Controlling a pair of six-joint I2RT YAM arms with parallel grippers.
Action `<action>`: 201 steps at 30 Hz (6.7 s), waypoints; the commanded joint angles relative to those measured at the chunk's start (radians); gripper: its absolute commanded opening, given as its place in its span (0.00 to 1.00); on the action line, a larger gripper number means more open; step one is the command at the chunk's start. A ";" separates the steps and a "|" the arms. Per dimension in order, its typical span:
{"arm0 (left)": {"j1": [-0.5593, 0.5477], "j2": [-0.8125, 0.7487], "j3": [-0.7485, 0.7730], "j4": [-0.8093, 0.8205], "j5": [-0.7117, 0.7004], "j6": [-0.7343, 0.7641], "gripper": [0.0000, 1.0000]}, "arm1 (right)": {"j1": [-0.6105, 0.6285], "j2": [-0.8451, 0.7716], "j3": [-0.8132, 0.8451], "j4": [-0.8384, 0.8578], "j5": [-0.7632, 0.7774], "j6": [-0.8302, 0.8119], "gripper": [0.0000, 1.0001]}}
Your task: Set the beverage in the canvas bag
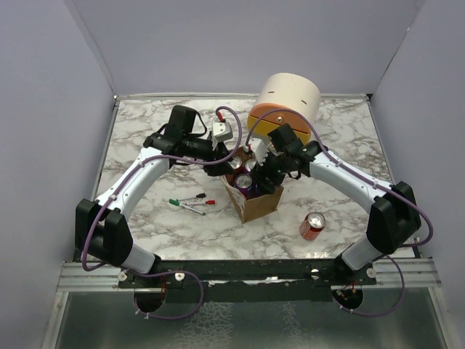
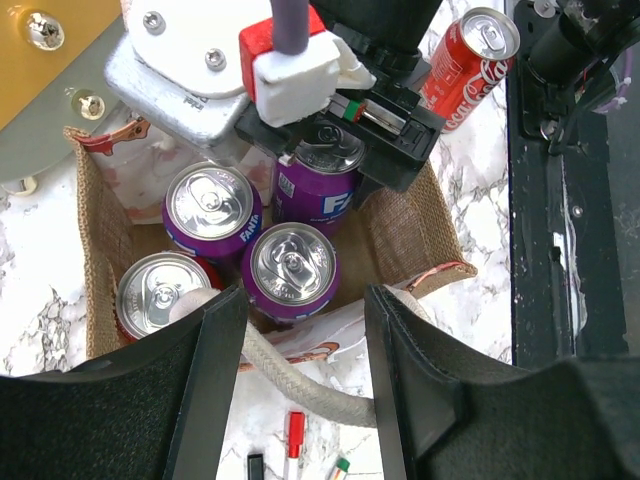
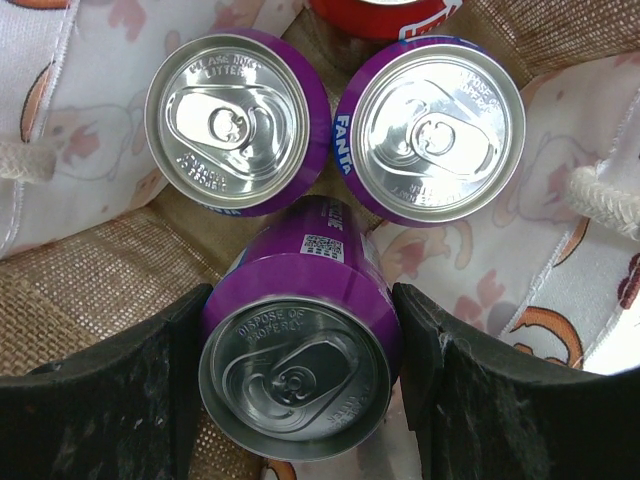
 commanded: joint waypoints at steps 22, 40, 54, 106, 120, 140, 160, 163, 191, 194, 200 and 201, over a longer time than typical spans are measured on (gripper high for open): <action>0.005 -0.024 -0.038 -0.043 0.029 0.088 0.53 | 0.009 0.043 -0.076 0.156 0.020 0.035 0.17; 0.002 -0.021 -0.050 -0.057 0.034 0.117 0.53 | 0.011 0.092 -0.073 0.204 0.033 0.035 0.21; 0.002 -0.028 -0.053 -0.058 0.032 0.121 0.53 | 0.011 0.075 -0.091 0.176 0.015 0.006 0.43; 0.002 -0.020 0.077 -0.120 -0.040 0.122 0.55 | -0.016 -0.328 0.107 -0.141 -0.129 -0.186 0.83; 0.002 0.002 0.203 -0.079 -0.200 0.017 0.59 | -0.187 -0.591 -0.121 -0.375 -0.223 -0.377 0.88; 0.006 0.018 0.252 -0.095 -0.285 -0.041 0.91 | -0.194 -0.623 -0.387 -0.386 0.023 -0.349 0.99; 0.007 -0.027 0.235 -0.081 -0.244 -0.053 0.88 | -0.194 -0.629 -0.458 -0.308 0.040 -0.332 0.57; 0.008 -0.033 0.236 -0.092 -0.246 -0.033 0.87 | -0.194 -0.629 -0.433 -0.309 0.028 -0.332 0.49; 0.029 -0.010 0.260 -0.165 -0.092 -0.014 0.83 | -0.193 -0.440 0.159 -0.223 -0.419 -0.248 0.30; 0.030 -0.025 0.220 -0.092 -0.135 -0.095 0.81 | -0.193 -0.395 0.170 -0.140 -0.415 -0.214 0.29; 0.030 -0.035 0.131 0.007 -0.190 -0.174 0.76 | -0.178 -0.304 0.182 -0.021 -0.408 -0.170 0.27; 0.030 -0.036 0.121 0.006 -0.190 -0.167 0.76 | -0.173 -0.291 0.185 -0.009 -0.404 -0.163 0.26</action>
